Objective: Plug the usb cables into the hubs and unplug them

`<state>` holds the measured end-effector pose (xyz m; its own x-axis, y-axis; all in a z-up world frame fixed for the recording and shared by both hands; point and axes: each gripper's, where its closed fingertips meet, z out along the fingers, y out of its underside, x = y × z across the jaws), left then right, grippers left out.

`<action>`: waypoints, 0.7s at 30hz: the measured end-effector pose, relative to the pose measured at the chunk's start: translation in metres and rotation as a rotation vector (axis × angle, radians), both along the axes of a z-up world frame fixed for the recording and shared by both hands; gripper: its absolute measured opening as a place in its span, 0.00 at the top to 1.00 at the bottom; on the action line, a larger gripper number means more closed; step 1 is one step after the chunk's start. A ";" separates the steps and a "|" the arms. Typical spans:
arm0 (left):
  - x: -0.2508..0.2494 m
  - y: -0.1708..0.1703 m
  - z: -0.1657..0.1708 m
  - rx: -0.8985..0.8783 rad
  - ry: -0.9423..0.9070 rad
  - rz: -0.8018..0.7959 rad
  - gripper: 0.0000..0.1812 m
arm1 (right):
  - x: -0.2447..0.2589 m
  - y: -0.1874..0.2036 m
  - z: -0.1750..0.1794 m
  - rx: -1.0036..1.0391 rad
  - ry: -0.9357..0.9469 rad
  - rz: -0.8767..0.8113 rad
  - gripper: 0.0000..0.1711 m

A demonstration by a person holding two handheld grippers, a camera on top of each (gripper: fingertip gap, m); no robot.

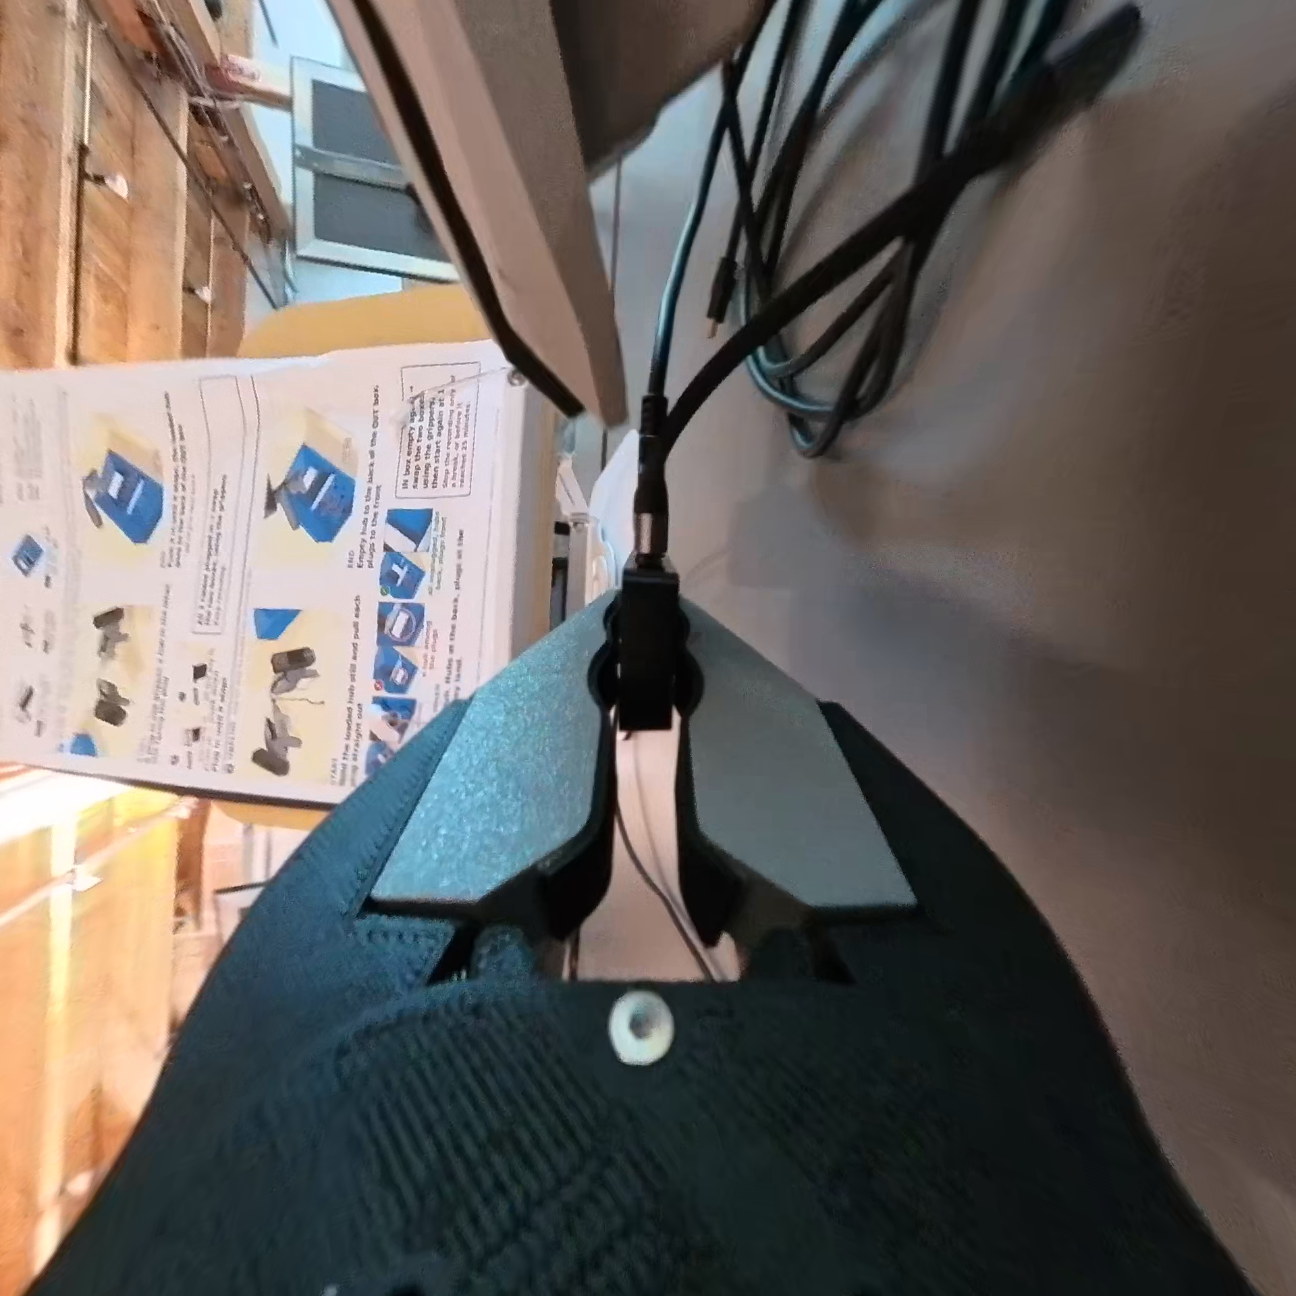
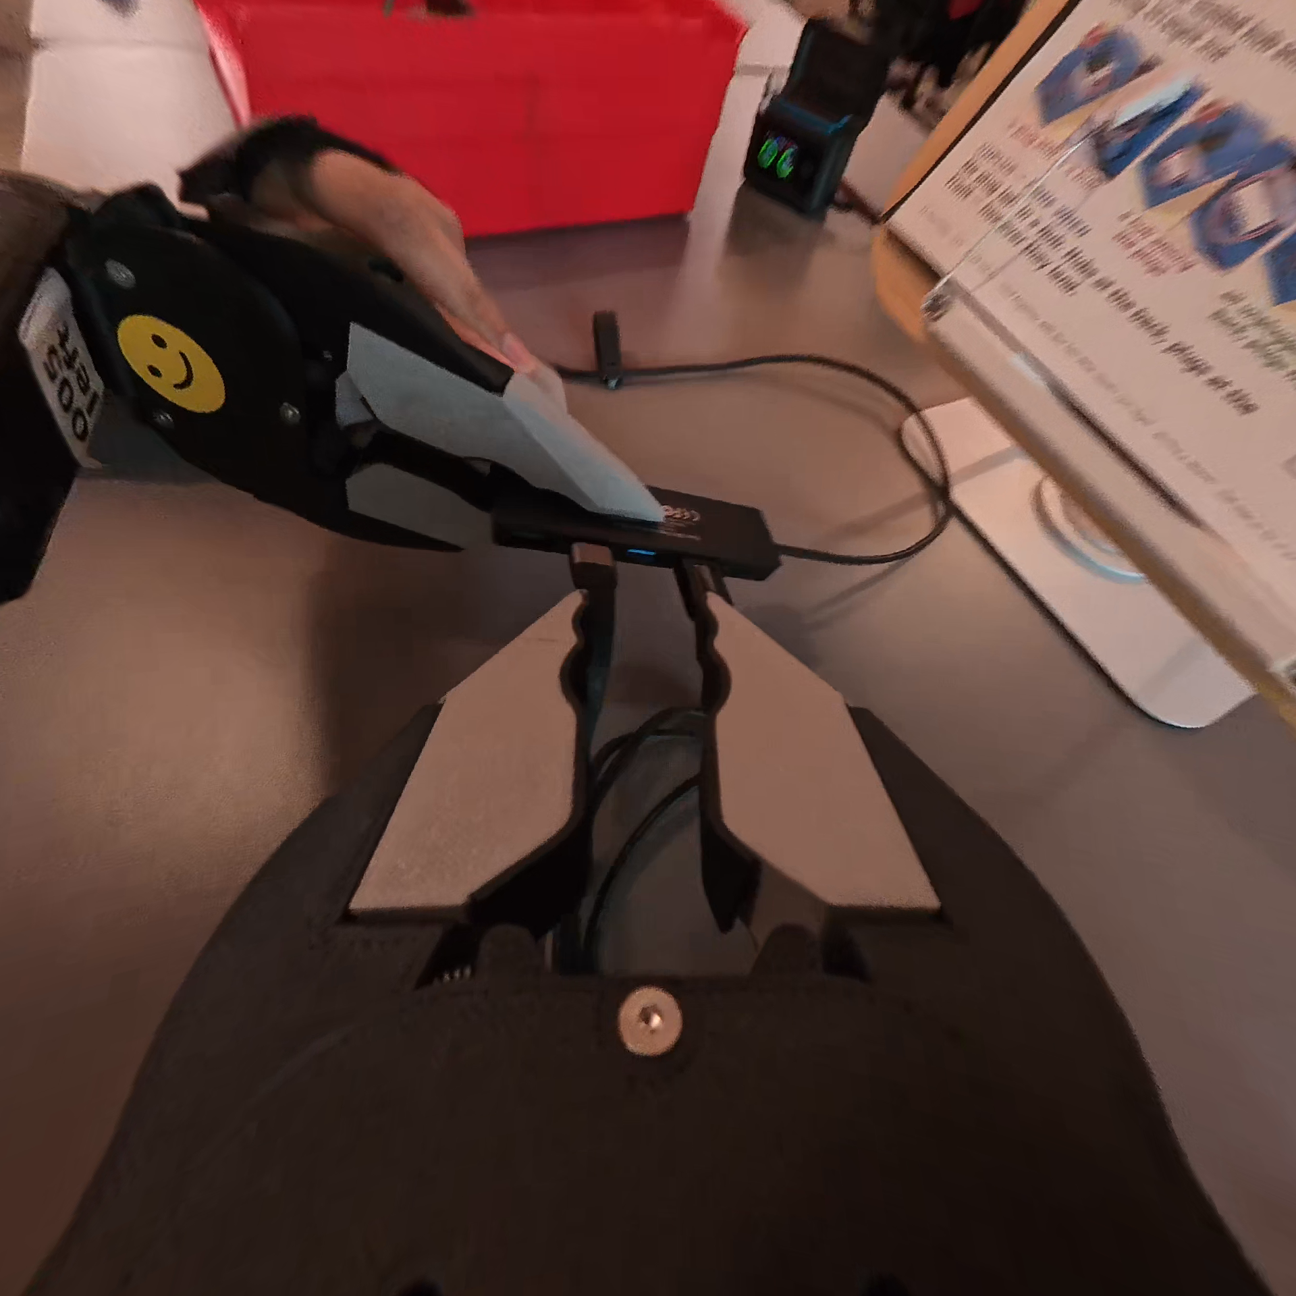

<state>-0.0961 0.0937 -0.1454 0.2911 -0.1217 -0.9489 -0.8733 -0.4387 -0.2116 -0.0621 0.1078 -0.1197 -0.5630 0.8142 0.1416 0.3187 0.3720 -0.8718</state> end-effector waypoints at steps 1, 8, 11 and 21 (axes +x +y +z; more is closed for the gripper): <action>-0.002 -0.001 0.002 0.015 -0.026 0.000 0.95 | 0.000 0.004 0.008 -0.024 0.031 -0.015 0.84; -0.004 -0.009 0.033 0.185 -0.358 -0.072 0.95 | 0.002 0.038 0.049 -0.206 0.159 -0.106 0.77; -0.003 -0.015 0.047 0.253 -0.501 -0.126 0.95 | 0.006 0.050 0.058 -0.223 0.189 -0.125 0.76; 0.016 -0.029 0.083 0.361 -0.838 -0.363 0.95 | 0.021 0.058 0.082 -0.417 0.228 -0.021 0.69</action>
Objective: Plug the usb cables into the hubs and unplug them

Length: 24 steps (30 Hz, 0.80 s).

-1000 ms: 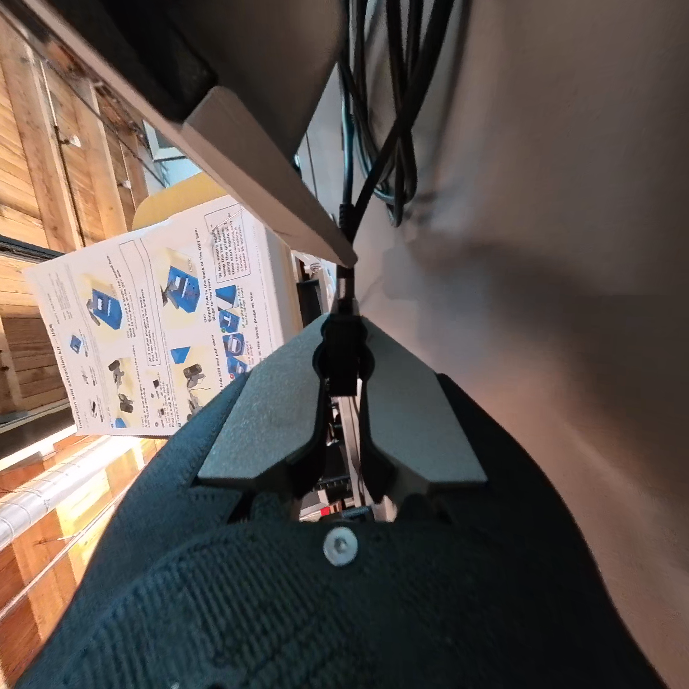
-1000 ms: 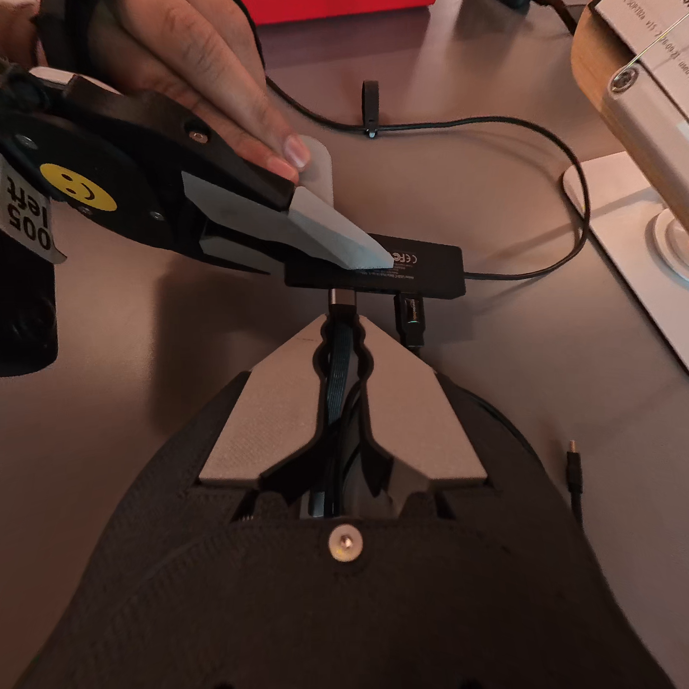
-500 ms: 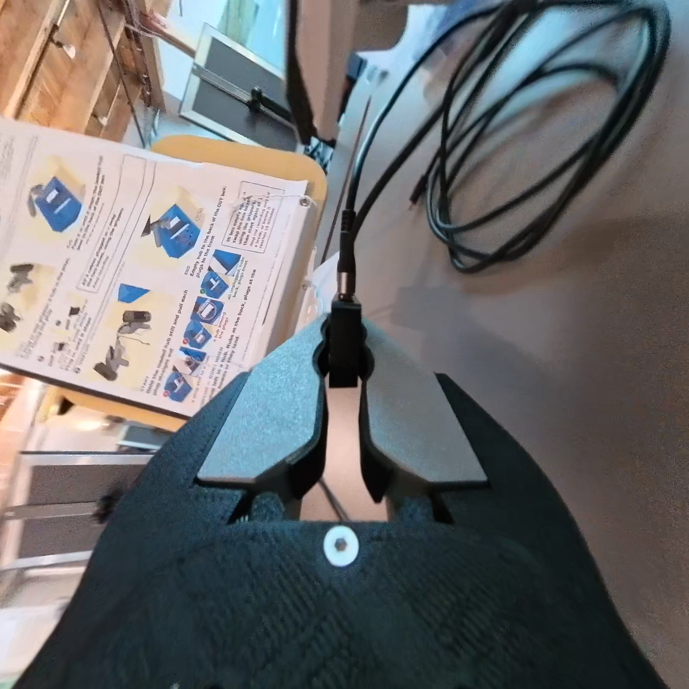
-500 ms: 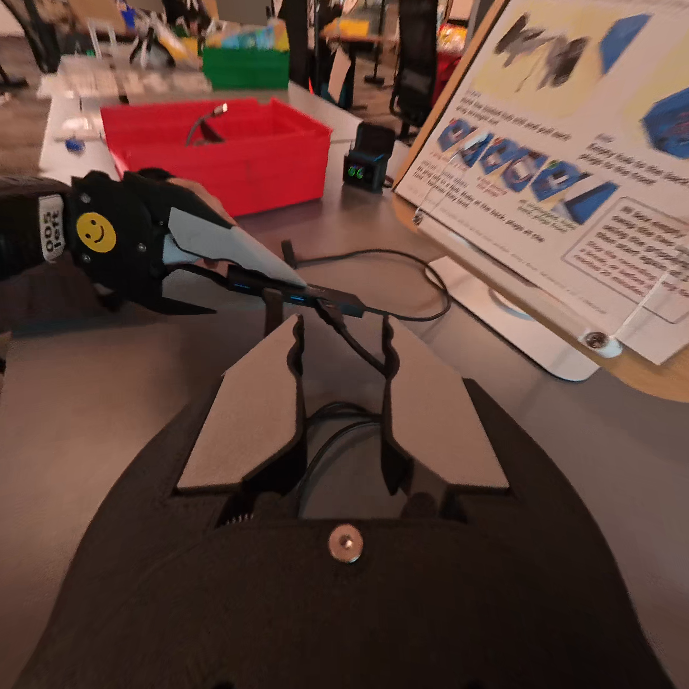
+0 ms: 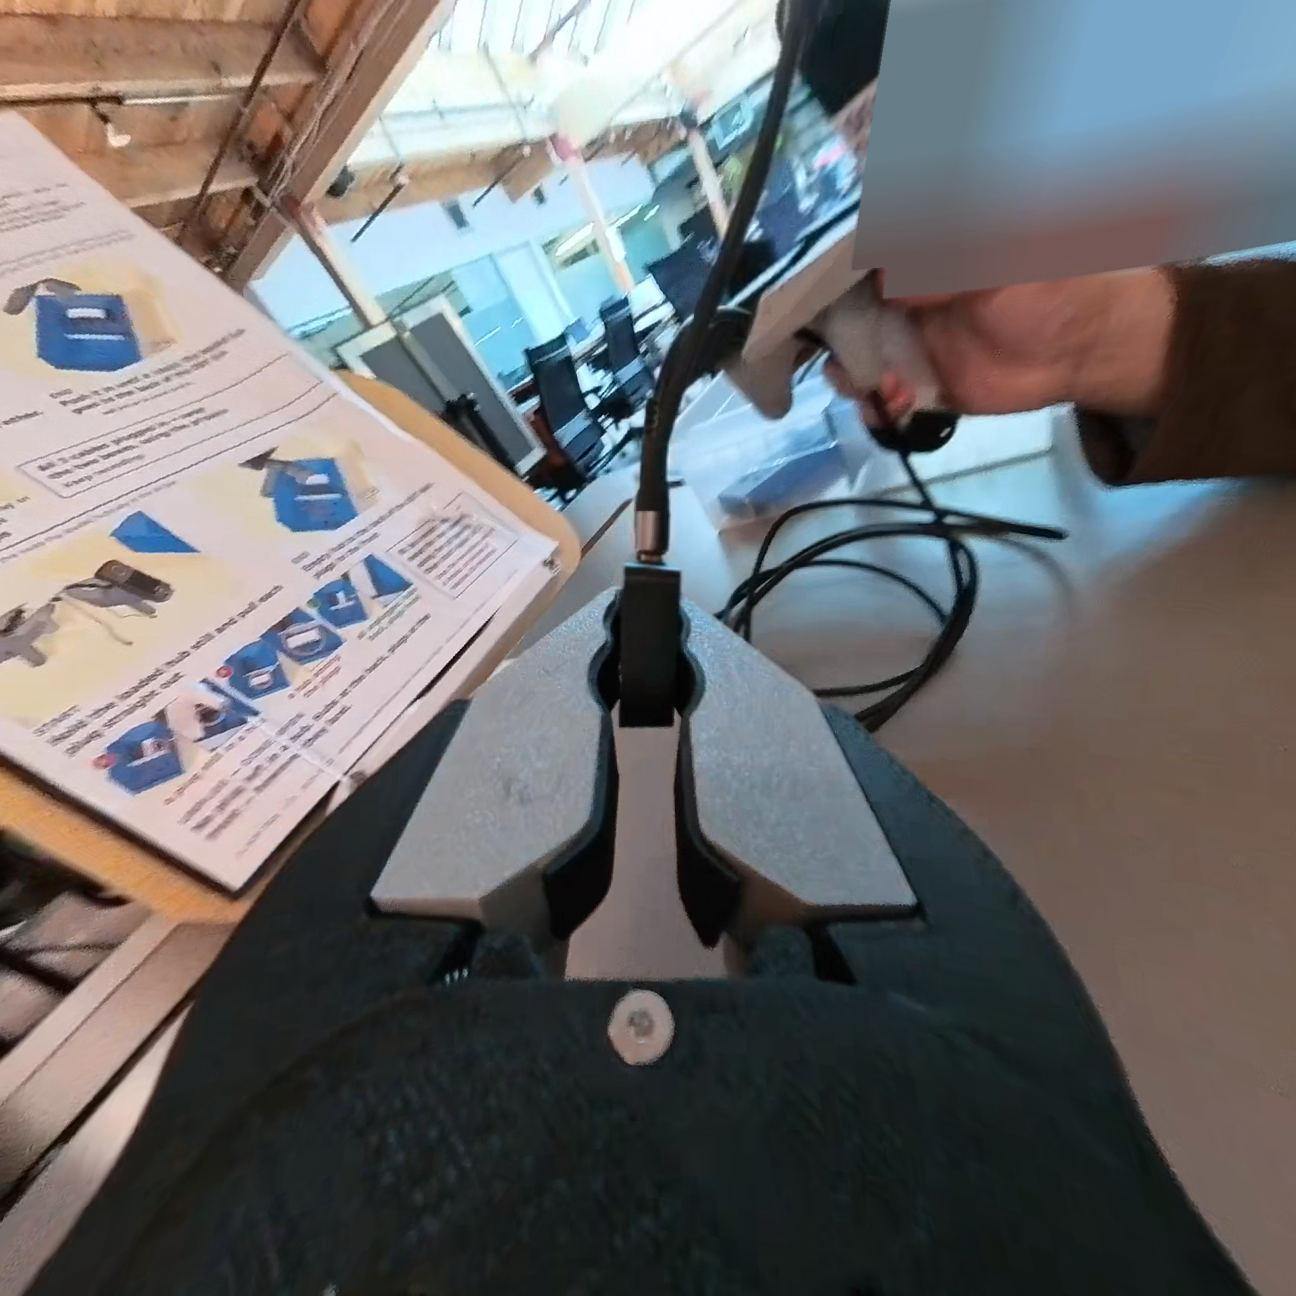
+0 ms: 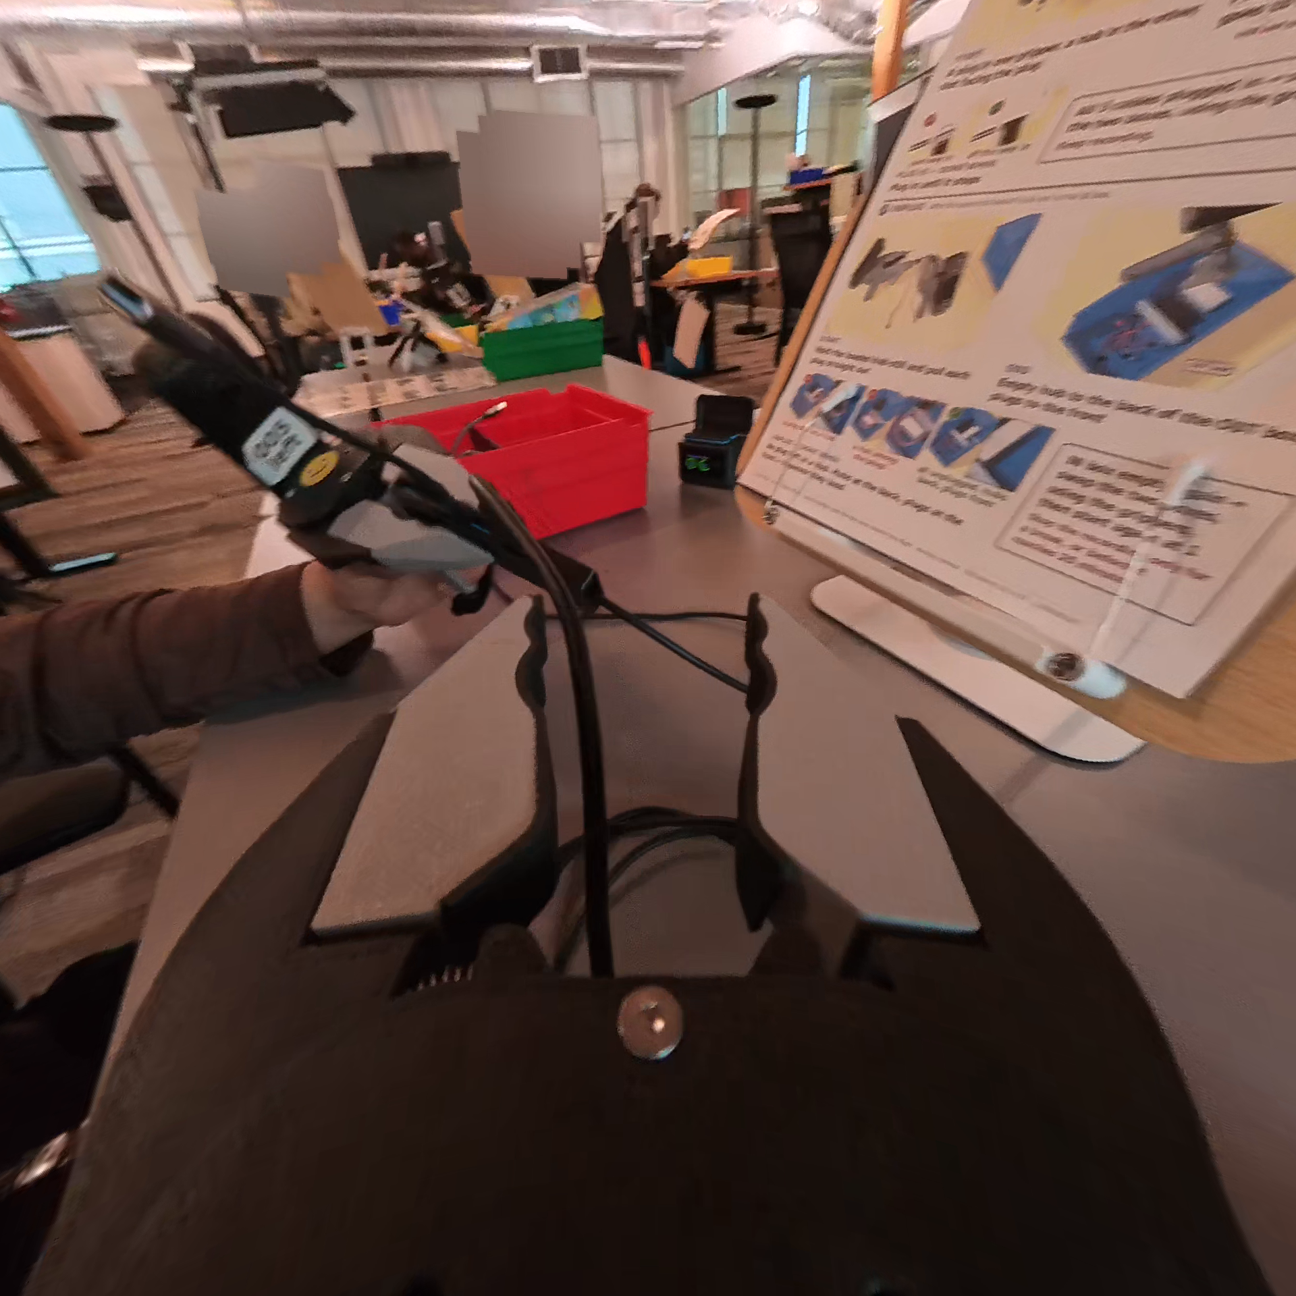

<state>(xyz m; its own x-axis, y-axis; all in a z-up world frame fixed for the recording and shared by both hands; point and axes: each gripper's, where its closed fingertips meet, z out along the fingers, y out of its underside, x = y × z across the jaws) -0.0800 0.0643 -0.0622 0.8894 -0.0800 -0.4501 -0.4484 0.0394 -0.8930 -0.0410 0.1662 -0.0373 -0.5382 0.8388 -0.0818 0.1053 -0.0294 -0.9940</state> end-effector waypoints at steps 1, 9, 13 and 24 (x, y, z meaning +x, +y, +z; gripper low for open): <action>0.004 -0.002 0.003 0.011 -0.025 -0.033 0.95 | 0.001 -0.006 -0.002 0.014 -0.018 0.028 0.66; -0.011 -0.008 0.014 0.054 -0.056 0.014 0.95 | 0.025 0.044 0.047 0.068 0.147 -0.266 0.48; -0.013 -0.017 0.031 0.128 -0.098 0.004 0.95 | 0.042 0.073 0.055 0.237 0.070 -0.506 0.45; 0.003 -0.047 0.068 0.282 -0.236 -0.185 0.95 | 0.019 0.006 0.024 0.610 0.111 -0.288 0.72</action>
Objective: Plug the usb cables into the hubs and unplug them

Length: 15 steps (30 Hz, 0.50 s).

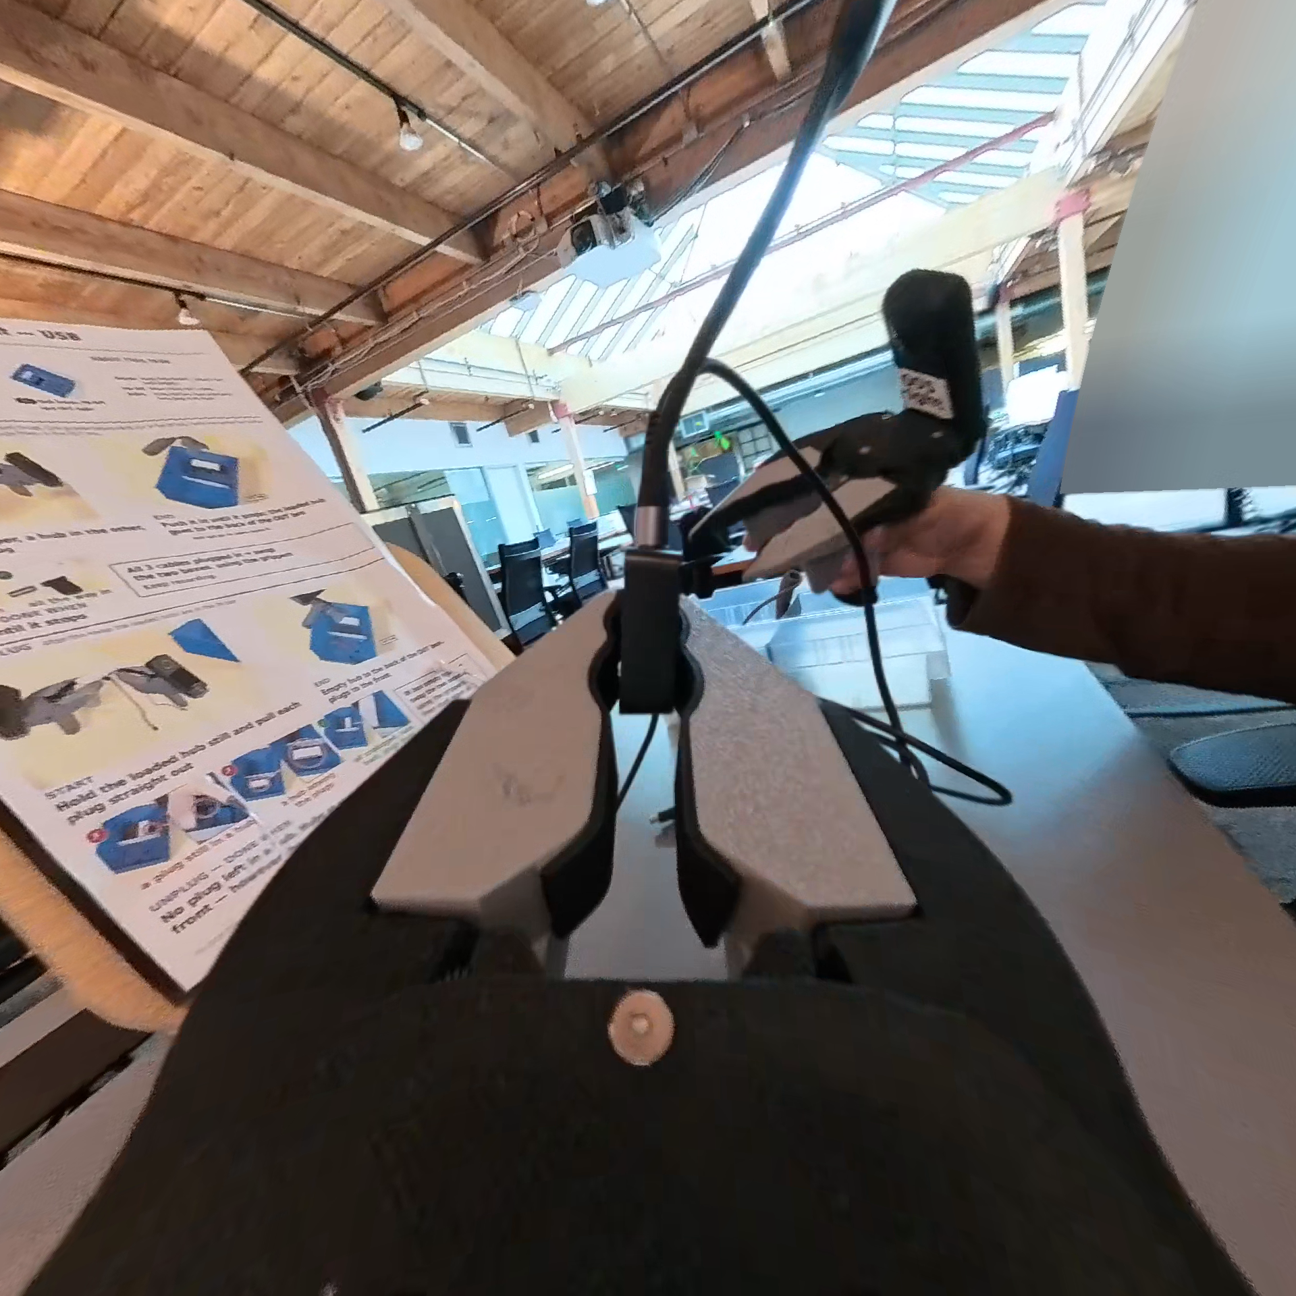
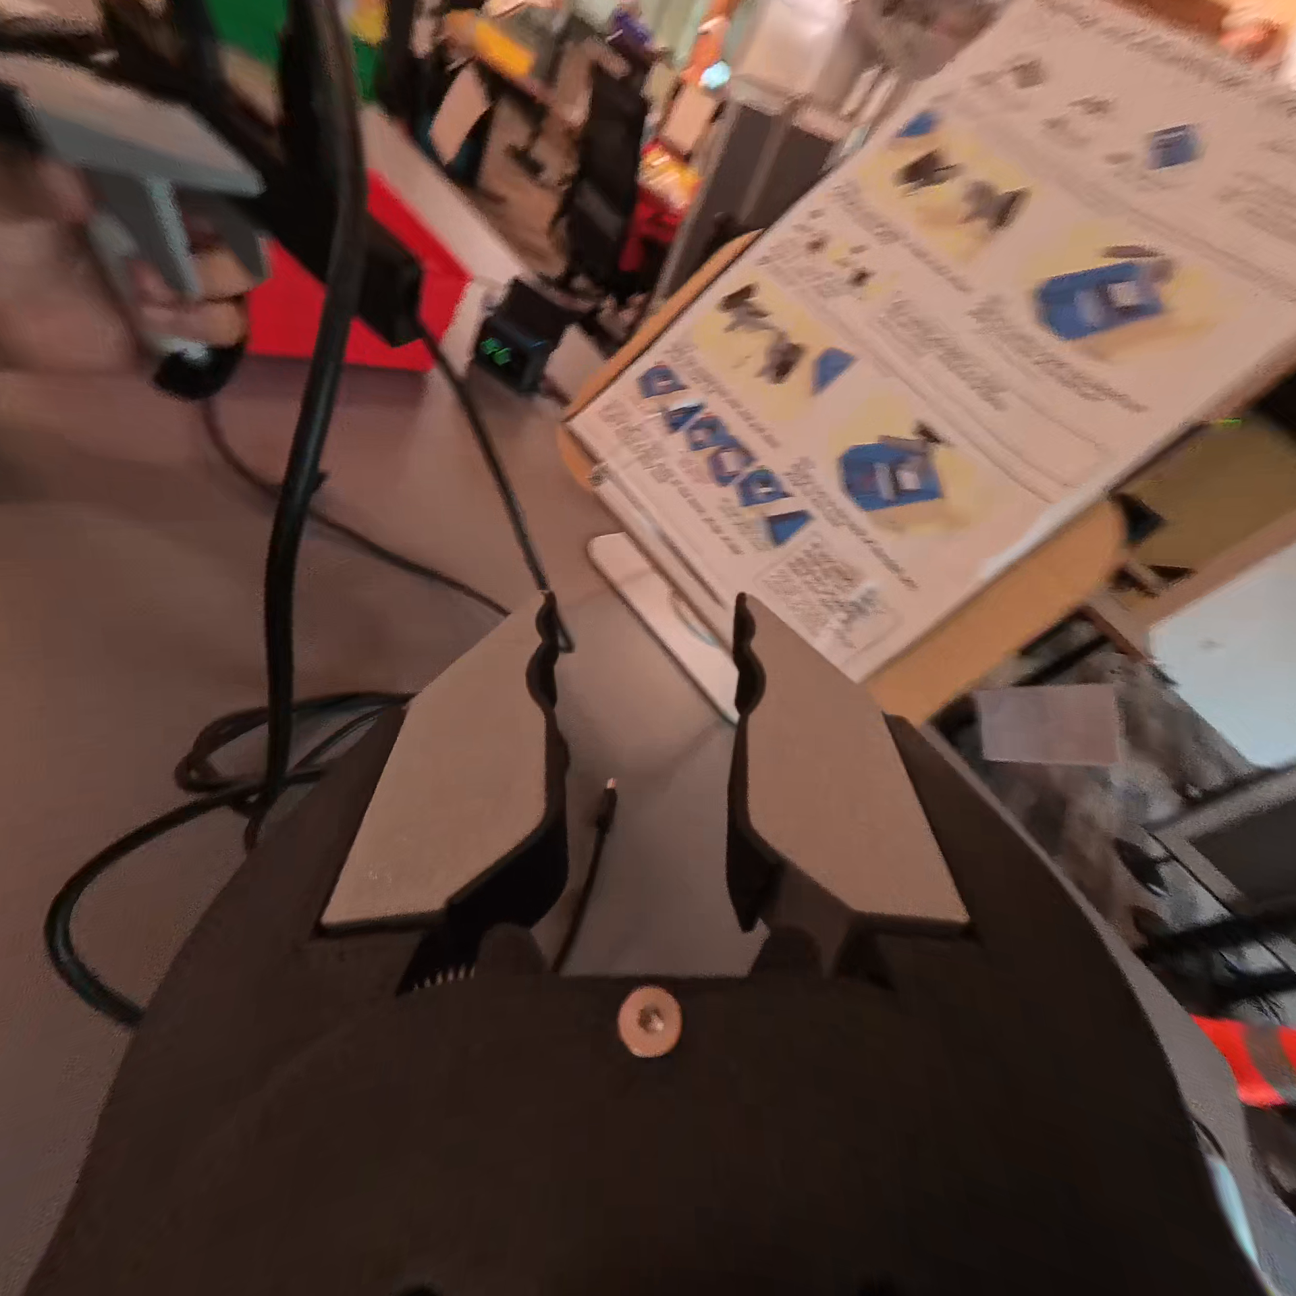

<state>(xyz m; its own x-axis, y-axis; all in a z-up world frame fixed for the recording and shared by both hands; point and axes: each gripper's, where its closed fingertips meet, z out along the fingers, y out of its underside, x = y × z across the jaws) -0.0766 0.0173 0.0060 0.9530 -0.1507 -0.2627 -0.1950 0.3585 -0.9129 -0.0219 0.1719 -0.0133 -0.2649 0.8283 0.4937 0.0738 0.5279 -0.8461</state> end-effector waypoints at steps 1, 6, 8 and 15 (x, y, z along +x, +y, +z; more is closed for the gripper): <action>0.001 -0.001 0.001 0.006 -0.007 -0.015 0.95 | -0.003 -0.011 -0.008 0.003 -0.069 0.054 0.72; 0.018 0.001 -0.005 -0.029 -0.001 -0.127 0.95 | -0.022 -0.069 -0.005 -0.098 -0.179 0.311 0.65; 0.023 0.007 -0.011 -0.053 -0.009 -0.157 0.95 | -0.023 -0.098 -0.002 -0.128 -0.189 0.435 0.68; 0.029 0.016 -0.024 -0.133 -0.028 -0.199 0.95 | -0.029 -0.131 -0.009 -0.038 -0.160 0.550 0.92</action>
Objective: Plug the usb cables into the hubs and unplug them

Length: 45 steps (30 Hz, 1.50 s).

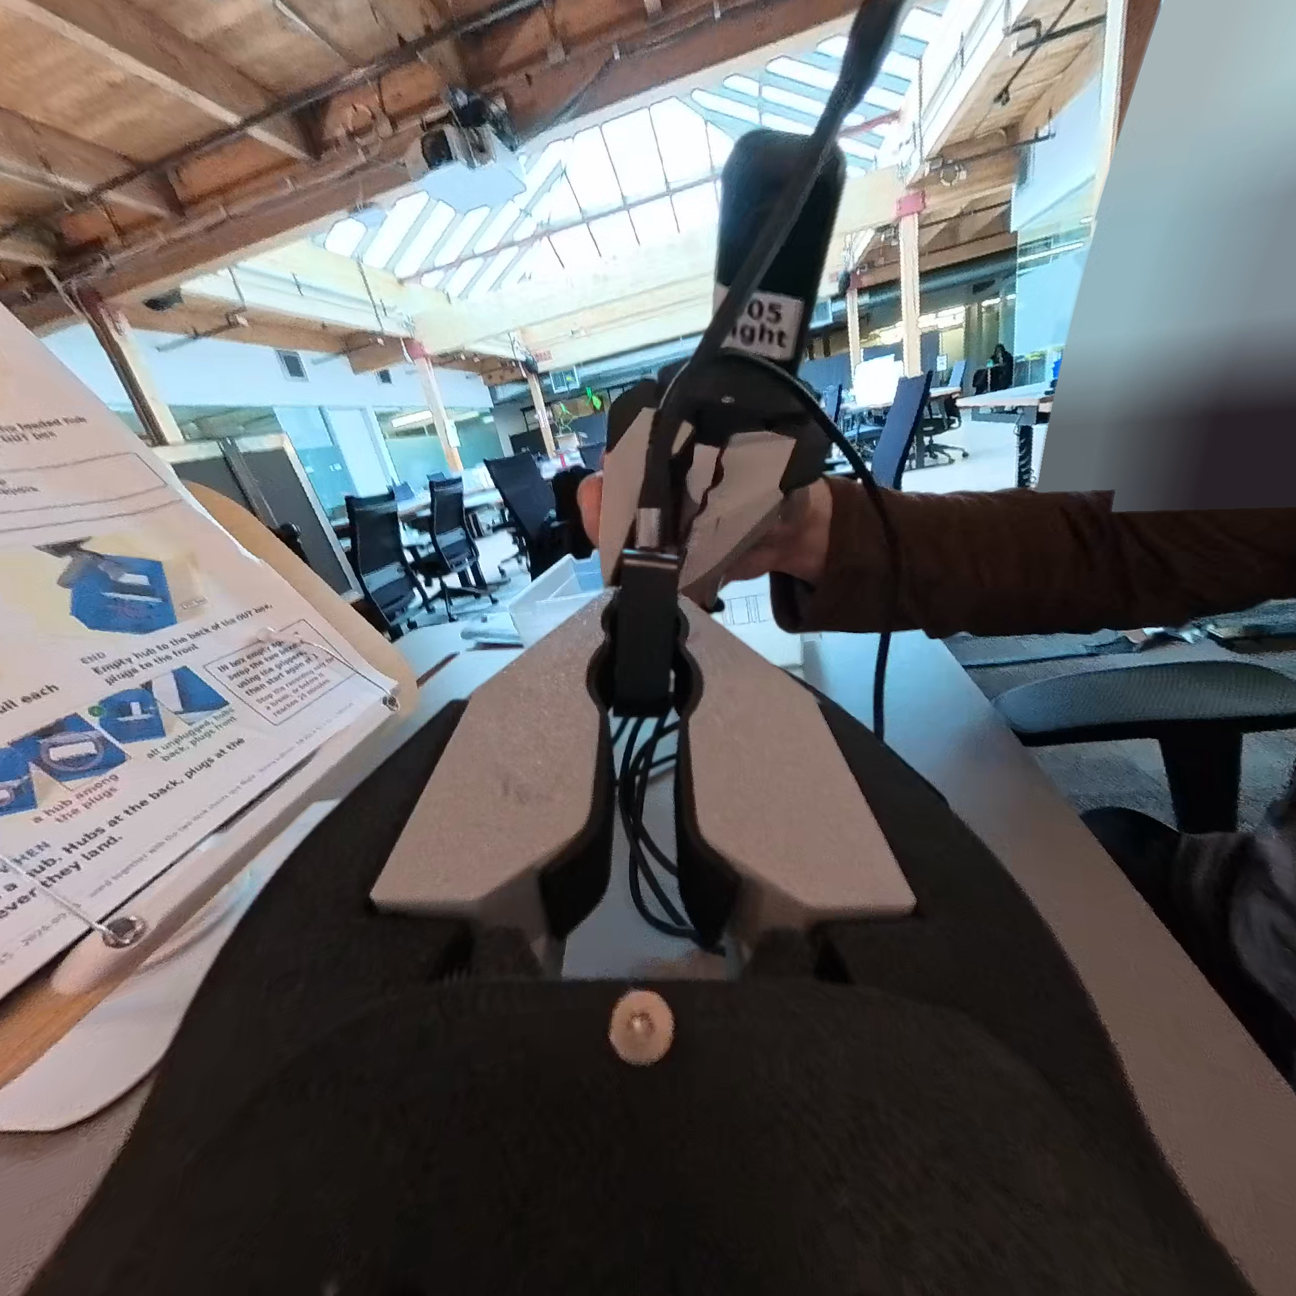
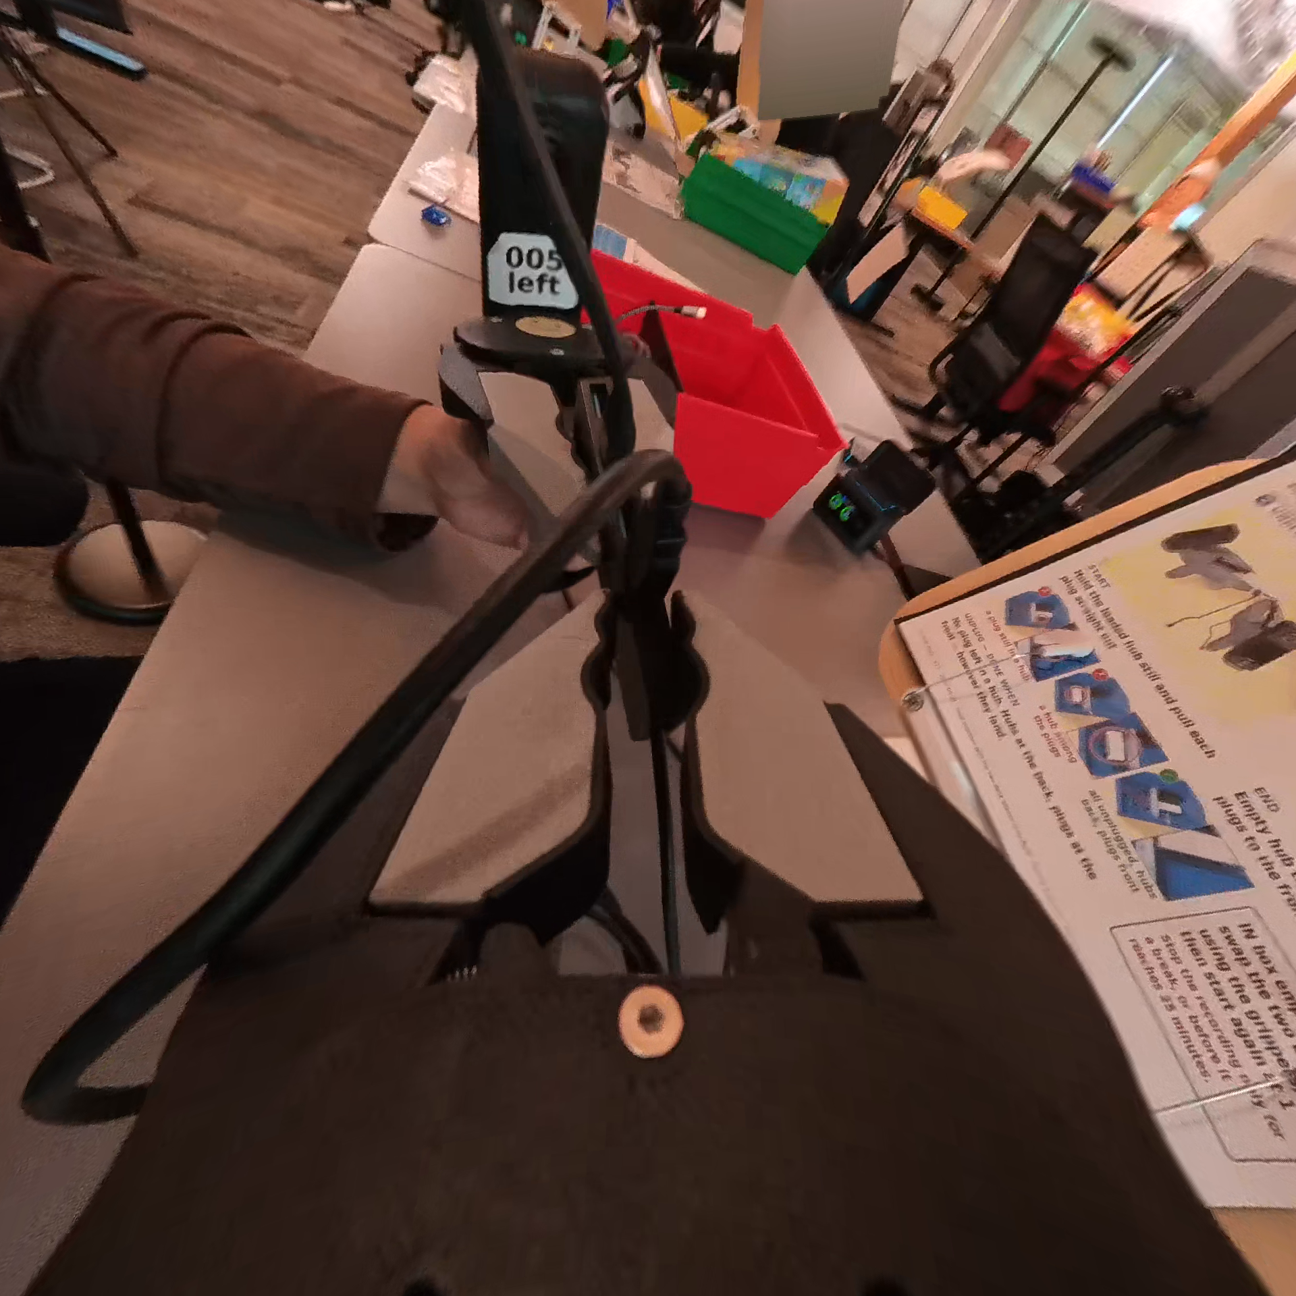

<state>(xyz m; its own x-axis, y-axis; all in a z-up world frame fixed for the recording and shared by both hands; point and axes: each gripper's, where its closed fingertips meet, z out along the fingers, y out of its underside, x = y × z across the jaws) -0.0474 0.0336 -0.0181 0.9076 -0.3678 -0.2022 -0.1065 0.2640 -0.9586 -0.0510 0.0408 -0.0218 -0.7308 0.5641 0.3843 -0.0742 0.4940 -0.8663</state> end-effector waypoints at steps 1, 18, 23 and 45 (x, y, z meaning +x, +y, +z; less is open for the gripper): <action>-0.001 0.002 -0.002 -0.029 -0.009 0.002 0.95 | 0.000 0.002 -0.001 0.001 -0.054 -0.004 0.94; -0.055 0.004 -0.010 -0.131 -0.252 0.110 0.94 | 0.022 0.218 0.283 0.101 0.156 -0.804 0.95; -0.057 0.011 -0.023 -0.186 -0.238 0.131 0.94 | 0.049 0.266 0.384 0.068 0.298 -1.011 0.95; -0.056 0.026 -0.056 -0.350 -0.202 0.163 0.99 | 0.085 0.430 0.439 0.031 0.173 -1.548 0.96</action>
